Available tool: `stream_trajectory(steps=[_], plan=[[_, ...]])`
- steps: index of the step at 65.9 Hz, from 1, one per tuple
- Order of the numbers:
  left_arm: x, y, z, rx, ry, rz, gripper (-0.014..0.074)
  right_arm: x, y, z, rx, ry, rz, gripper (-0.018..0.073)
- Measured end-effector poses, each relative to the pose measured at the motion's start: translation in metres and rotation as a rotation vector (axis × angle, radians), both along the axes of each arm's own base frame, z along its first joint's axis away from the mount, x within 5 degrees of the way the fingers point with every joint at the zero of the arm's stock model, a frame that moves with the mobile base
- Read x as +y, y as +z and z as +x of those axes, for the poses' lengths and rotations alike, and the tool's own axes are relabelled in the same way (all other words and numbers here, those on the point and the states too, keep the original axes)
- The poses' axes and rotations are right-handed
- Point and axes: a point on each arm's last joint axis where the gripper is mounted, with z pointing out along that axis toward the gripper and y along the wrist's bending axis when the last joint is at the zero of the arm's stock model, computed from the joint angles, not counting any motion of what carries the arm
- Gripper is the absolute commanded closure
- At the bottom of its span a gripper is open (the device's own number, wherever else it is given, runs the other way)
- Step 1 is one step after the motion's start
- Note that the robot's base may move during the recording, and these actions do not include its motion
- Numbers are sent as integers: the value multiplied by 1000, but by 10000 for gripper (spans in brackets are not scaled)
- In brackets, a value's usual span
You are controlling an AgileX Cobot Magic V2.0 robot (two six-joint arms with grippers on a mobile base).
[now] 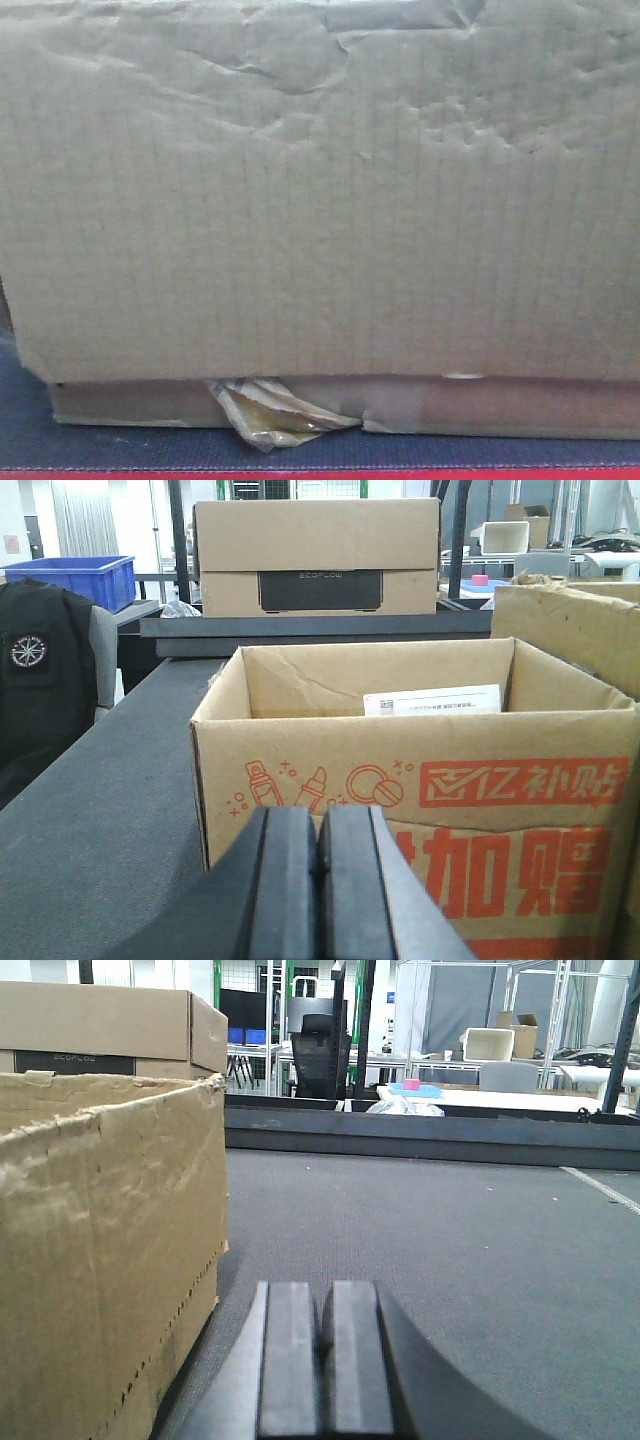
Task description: Stack two boxes on right shelf middle
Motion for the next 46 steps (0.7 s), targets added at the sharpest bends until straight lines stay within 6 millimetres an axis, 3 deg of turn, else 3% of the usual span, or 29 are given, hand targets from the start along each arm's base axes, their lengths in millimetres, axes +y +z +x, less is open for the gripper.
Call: stream_trajectory(steps=[46], plan=[[0, 0, 0, -3, 0, 0, 707, 0, 0, 0, 0, 0, 0, 721]])
